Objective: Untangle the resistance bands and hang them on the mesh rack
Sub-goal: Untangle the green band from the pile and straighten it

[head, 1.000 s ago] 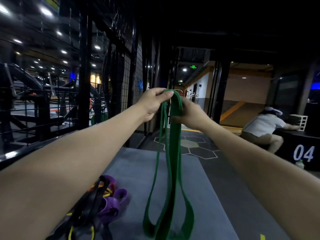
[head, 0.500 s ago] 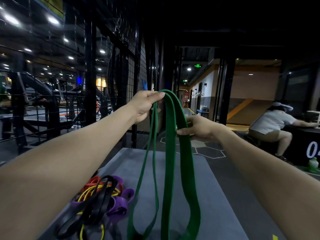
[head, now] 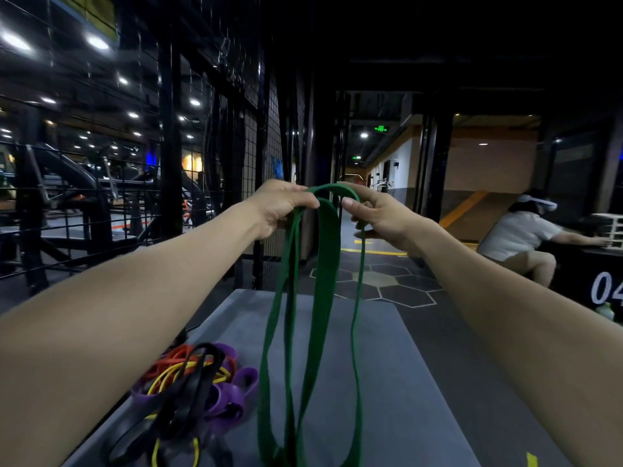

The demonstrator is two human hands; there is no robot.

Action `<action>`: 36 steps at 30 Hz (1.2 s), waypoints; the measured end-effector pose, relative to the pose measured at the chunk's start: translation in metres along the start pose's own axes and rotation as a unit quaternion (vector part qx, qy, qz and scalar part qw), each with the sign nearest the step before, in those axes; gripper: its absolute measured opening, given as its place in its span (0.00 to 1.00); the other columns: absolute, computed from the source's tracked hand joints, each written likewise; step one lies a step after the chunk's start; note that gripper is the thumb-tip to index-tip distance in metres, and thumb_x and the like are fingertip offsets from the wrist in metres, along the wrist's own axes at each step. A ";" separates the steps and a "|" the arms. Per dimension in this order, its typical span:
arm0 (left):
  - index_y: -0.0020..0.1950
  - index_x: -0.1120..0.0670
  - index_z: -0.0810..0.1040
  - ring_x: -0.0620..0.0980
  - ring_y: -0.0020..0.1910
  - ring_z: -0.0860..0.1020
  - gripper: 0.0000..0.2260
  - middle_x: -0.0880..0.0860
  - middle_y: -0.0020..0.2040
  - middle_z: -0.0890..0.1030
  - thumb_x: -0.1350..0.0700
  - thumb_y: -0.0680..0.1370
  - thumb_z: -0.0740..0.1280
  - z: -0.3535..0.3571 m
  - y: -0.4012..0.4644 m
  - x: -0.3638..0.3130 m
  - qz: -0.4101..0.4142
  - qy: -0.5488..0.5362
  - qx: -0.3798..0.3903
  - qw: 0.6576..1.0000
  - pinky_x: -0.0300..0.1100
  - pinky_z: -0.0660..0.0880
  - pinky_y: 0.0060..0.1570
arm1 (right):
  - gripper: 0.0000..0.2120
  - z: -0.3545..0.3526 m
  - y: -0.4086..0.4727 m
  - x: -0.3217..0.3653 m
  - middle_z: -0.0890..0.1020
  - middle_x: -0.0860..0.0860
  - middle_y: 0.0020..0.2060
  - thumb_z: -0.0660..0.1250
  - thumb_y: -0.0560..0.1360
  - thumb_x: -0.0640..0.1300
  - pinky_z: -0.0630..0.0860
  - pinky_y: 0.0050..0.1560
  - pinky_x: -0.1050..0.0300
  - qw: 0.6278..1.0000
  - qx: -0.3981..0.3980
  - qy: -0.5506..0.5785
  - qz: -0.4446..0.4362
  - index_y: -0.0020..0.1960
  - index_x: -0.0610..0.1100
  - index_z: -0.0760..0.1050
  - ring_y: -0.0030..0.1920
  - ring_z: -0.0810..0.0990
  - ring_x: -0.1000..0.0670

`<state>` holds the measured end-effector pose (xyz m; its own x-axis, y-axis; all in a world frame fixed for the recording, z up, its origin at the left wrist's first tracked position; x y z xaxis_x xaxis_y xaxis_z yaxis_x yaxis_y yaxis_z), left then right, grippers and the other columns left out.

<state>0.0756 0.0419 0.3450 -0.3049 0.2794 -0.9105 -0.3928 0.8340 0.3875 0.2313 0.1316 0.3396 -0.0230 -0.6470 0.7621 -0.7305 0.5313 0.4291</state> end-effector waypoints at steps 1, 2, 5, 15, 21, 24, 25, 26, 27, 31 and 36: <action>0.48 0.58 0.81 0.46 0.38 0.77 0.07 0.51 0.40 0.81 0.64 0.71 0.70 0.000 -0.001 0.000 0.001 0.004 -0.001 1.000 0.39 0.74 0.42 | 0.15 0.000 0.001 0.003 0.74 0.47 0.42 0.61 0.78 0.49 0.75 0.53 0.47 1.000 -0.002 0.000 -0.007 0.64 0.57 0.69 0.46 0.72 0.47; 0.48 0.57 0.81 0.44 0.37 0.78 0.07 0.51 0.39 0.81 0.64 0.71 0.70 0.000 -0.001 -0.001 0.001 0.002 -0.003 1.000 0.37 0.74 0.39 | 0.14 0.000 0.001 0.006 0.76 0.47 0.44 0.62 0.78 0.49 0.75 0.56 0.45 1.000 0.000 -0.001 -0.013 0.63 0.57 0.70 0.48 0.73 0.45; 0.48 0.56 0.80 0.42 0.32 0.77 0.07 0.50 0.38 0.80 0.64 0.72 0.69 0.002 -0.002 -0.004 0.005 0.007 -0.008 1.000 0.33 0.73 0.32 | 0.12 0.003 0.003 0.011 0.76 0.32 0.57 0.63 0.77 0.50 0.69 0.60 0.34 0.999 0.018 -0.028 -0.032 0.60 0.59 0.72 0.58 0.72 0.30; 0.48 0.58 0.79 0.47 0.36 0.79 0.08 0.55 0.40 0.80 0.67 0.71 0.69 0.008 0.001 -0.007 0.014 -0.060 -0.008 0.998 0.38 0.76 0.36 | 0.28 0.012 0.012 0.018 0.77 0.46 0.54 0.68 0.73 0.47 0.76 0.55 0.52 0.996 0.034 -0.079 -0.012 0.71 0.51 0.63 0.54 0.78 0.48; 0.46 0.60 0.79 0.48 0.33 0.80 0.07 0.54 0.37 0.81 0.69 0.71 0.67 0.015 0.004 -0.007 0.018 -0.128 -0.012 0.992 0.38 0.77 0.30 | 0.24 0.017 0.015 0.027 0.78 0.48 0.50 0.70 0.73 0.40 0.77 0.46 0.59 0.993 0.019 -0.113 -0.027 0.67 0.44 0.68 0.48 0.79 0.49; 0.45 0.60 0.79 0.43 0.28 0.79 0.07 0.51 0.31 0.81 0.69 0.71 0.67 0.014 -0.001 -0.005 0.018 -0.116 -0.002 0.993 0.34 0.74 0.29 | 0.17 0.012 0.022 0.024 0.79 0.46 0.53 0.67 0.74 0.41 0.71 0.38 0.63 0.966 -0.054 -0.249 -0.044 0.63 0.43 0.73 0.47 0.77 0.50; 0.46 0.60 0.79 0.44 0.30 0.79 0.07 0.51 0.32 0.81 0.69 0.71 0.67 0.011 -0.001 -0.002 0.013 -0.106 0.001 0.994 0.35 0.75 0.32 | 0.16 0.009 0.024 0.024 0.79 0.46 0.52 0.68 0.74 0.44 0.71 0.39 0.61 0.953 -0.070 -0.290 -0.045 0.61 0.44 0.75 0.47 0.78 0.49; 0.47 0.61 0.80 0.44 0.33 0.78 0.07 0.52 0.35 0.81 0.68 0.71 0.68 0.009 -0.001 0.000 0.004 -0.092 0.006 0.996 0.36 0.74 0.36 | 0.15 0.006 0.025 0.025 0.79 0.47 0.51 0.69 0.74 0.47 0.71 0.39 0.59 0.939 -0.087 -0.331 -0.044 0.60 0.45 0.76 0.47 0.78 0.48; 0.48 0.61 0.80 0.45 0.36 0.78 0.08 0.52 0.37 0.81 0.67 0.70 0.70 0.007 -0.002 0.003 -0.009 -0.075 0.014 0.997 0.37 0.74 0.39 | 0.16 0.003 0.026 0.025 0.78 0.48 0.50 0.70 0.72 0.50 0.71 0.40 0.57 0.921 -0.111 -0.371 -0.044 0.58 0.45 0.77 0.47 0.78 0.47; 0.43 0.60 0.79 0.44 0.29 0.78 0.05 0.51 0.30 0.80 0.63 0.69 0.72 0.003 -0.002 0.006 -0.057 -0.067 0.040 0.995 0.36 0.75 0.32 | 0.11 0.003 0.027 0.025 0.80 0.47 0.46 0.73 0.70 0.49 0.73 0.38 0.57 0.913 -0.130 -0.385 -0.029 0.49 0.47 0.77 0.41 0.79 0.46; 0.50 0.62 0.80 0.46 0.33 0.79 0.12 0.52 0.37 0.81 0.60 0.68 0.72 0.002 -0.002 0.005 -0.071 -0.085 0.059 0.992 0.36 0.76 0.32 | 0.16 0.006 0.018 0.027 0.77 0.51 0.34 0.76 0.64 0.50 0.70 0.22 0.69 0.958 -0.016 -0.286 0.015 0.44 0.42 0.74 0.30 0.78 0.55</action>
<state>0.0759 0.0428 0.3393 -0.0983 0.2228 -0.9699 -0.3148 0.9176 0.2427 0.2135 0.1200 0.3653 -0.4207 -0.8202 0.3877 -0.7026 0.5650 0.4326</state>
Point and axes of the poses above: each hand's wrist, its own y-axis towards the middle knuckle, its own z-axis out of the palm, x = y × z, the point moved 3 cm from there along y, towards the middle knuckle
